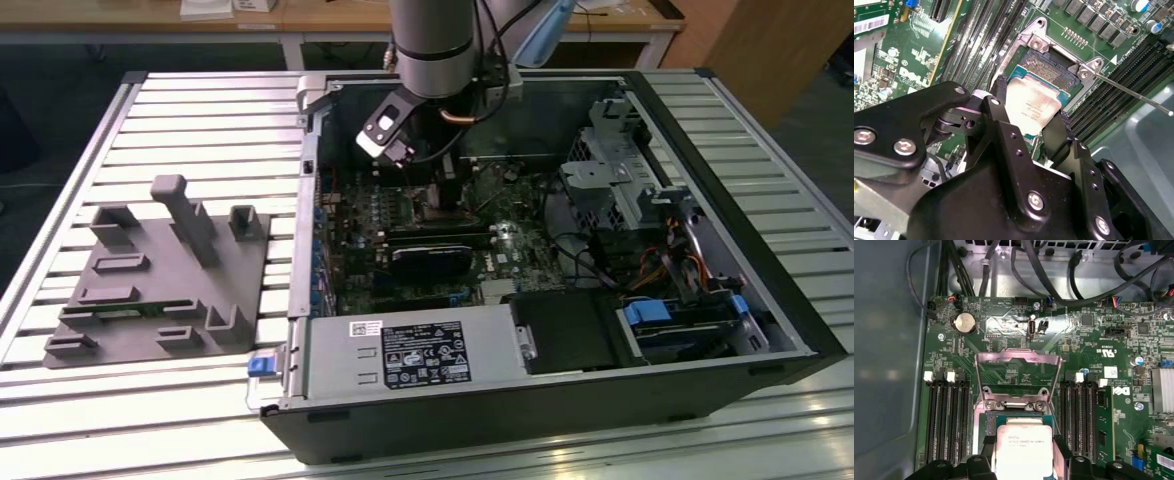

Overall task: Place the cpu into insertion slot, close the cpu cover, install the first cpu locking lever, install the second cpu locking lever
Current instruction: 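Place the cpu into insertion slot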

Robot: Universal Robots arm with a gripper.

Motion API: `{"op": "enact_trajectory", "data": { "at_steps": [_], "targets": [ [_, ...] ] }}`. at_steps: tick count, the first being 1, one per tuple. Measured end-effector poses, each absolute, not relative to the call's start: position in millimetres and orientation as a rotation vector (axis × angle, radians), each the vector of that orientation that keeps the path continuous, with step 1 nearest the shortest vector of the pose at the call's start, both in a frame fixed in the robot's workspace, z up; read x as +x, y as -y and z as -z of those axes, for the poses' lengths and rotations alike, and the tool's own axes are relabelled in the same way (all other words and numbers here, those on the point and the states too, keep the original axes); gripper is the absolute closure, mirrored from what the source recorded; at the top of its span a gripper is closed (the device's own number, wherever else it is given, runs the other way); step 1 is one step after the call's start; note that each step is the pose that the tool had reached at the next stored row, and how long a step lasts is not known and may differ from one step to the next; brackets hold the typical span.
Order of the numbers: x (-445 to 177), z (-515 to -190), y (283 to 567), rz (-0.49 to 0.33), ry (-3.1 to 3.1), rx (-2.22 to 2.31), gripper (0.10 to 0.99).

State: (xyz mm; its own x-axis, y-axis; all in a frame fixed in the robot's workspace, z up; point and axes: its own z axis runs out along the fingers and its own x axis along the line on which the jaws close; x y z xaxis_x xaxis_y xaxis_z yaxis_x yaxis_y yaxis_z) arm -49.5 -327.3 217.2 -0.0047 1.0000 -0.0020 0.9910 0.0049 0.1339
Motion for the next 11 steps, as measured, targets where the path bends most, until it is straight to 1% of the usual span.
{"op": "enact_trajectory", "data": {
  "at_steps": [11],
  "targets": [
    [-50.9, -207.6, 326.3, -0.141, -2.122, 2.178, 0.549]
  ]
}}
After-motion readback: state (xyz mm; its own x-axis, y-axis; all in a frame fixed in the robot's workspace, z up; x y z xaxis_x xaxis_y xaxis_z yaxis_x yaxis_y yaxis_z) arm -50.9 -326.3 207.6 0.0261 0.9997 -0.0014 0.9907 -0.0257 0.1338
